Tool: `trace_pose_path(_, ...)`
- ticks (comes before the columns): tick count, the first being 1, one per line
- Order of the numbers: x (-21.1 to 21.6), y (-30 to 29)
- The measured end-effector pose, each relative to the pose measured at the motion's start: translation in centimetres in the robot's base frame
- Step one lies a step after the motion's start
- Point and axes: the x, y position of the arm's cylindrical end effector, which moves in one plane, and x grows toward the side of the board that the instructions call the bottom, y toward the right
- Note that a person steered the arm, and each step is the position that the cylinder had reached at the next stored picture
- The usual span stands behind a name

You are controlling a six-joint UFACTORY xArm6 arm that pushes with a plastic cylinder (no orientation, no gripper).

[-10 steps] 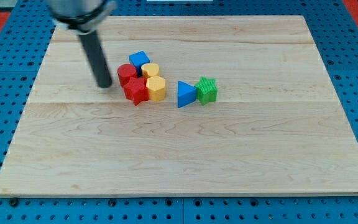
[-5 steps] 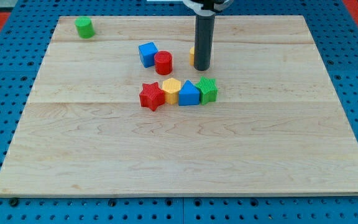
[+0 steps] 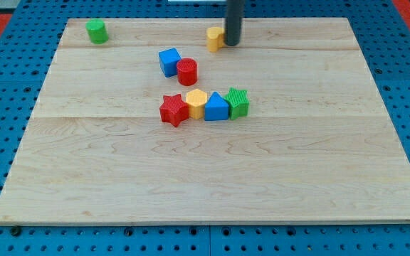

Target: Move the heart to the top center side

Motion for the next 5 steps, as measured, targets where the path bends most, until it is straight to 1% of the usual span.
trace_pose_path(1, 1.1, -0.9)
trace_pose_path(2, 2.7, -4.2)
trace_pose_path(3, 2.0, -6.3)
trace_pose_path(4, 0.9, -3.8)
trace_pose_path(5, 0.3, -3.8)
